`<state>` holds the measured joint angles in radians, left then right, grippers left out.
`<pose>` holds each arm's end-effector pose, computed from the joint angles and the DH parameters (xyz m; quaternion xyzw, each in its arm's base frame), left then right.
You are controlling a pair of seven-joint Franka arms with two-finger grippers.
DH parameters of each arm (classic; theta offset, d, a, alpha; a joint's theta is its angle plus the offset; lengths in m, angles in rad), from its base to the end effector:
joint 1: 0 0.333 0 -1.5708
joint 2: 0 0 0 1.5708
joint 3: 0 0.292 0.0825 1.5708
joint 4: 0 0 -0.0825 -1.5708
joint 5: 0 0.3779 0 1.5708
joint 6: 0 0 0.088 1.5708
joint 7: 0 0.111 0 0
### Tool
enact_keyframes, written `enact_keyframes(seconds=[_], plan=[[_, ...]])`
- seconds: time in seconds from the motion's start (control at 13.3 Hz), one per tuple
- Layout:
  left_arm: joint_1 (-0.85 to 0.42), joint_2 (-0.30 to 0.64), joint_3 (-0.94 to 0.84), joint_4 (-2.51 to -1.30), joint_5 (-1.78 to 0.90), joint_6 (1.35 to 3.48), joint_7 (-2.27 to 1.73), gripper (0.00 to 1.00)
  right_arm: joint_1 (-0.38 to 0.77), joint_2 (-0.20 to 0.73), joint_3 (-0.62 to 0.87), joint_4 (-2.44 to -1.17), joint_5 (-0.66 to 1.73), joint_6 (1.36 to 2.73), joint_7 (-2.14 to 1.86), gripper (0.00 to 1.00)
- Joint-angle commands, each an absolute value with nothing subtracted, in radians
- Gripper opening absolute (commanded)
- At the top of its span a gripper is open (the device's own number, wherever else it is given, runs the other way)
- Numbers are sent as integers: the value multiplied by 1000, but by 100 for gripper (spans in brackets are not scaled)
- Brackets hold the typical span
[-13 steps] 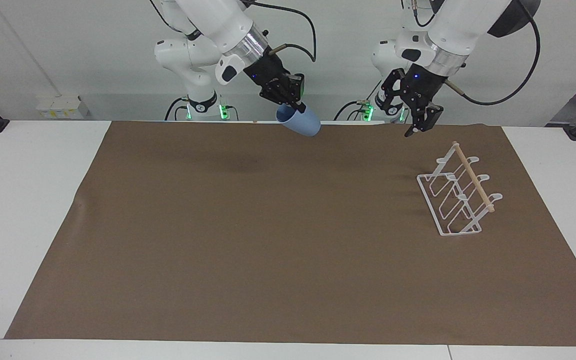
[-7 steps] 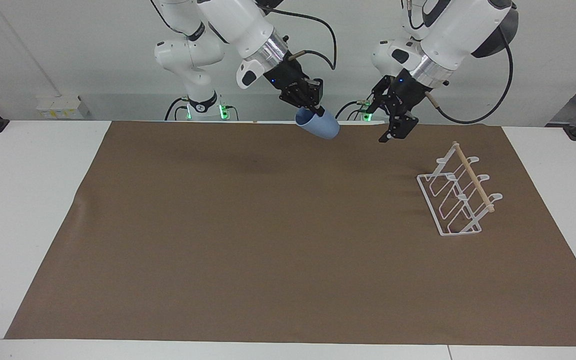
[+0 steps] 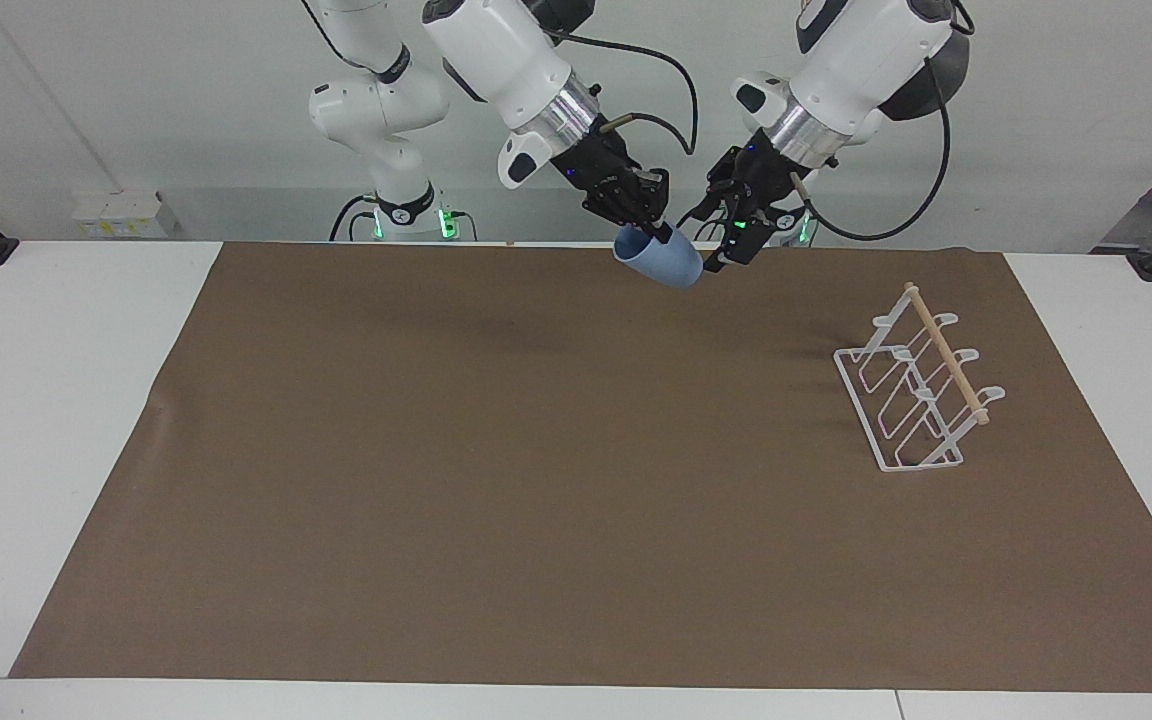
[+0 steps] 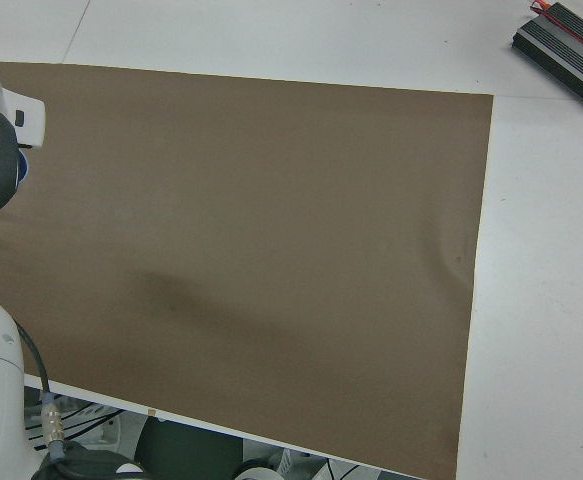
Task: Hang cup on cup holder
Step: 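Carry the cup toward the left gripper and pass it over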
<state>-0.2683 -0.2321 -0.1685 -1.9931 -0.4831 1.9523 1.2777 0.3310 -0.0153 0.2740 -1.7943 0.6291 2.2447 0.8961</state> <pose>0.4453 -0.2511 0.5583 0.6869 -0.6893 0.1708 0.1542 0.4779 0.3544 0.5747 -0.8970 0.2646 0.0290 0.3528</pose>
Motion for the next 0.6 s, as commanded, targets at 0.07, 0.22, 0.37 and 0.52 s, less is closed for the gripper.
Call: enact_keyframes(seconds=[0.07, 0.22, 0.37, 0.52], plan=[[-305, -328, -153, -2147, -526, 2066, 1296, 100, 334, -14, 273, -1796, 660, 2264, 910, 0], [-307, -342, -153, -2174, -538, 2094, 1279, 100, 334, -14, 272, -1796, 660, 2263, 910, 0], [-324, -345, -155, -2186, -549, 2130, 1240, 100, 334, -14, 272, -1798, 660, 2260, 910, 0], [-350, -338, -155, -2191, -563, 2181, 1188, 100, 334, -14, 272, -1796, 660, 2260, 910, 0]])
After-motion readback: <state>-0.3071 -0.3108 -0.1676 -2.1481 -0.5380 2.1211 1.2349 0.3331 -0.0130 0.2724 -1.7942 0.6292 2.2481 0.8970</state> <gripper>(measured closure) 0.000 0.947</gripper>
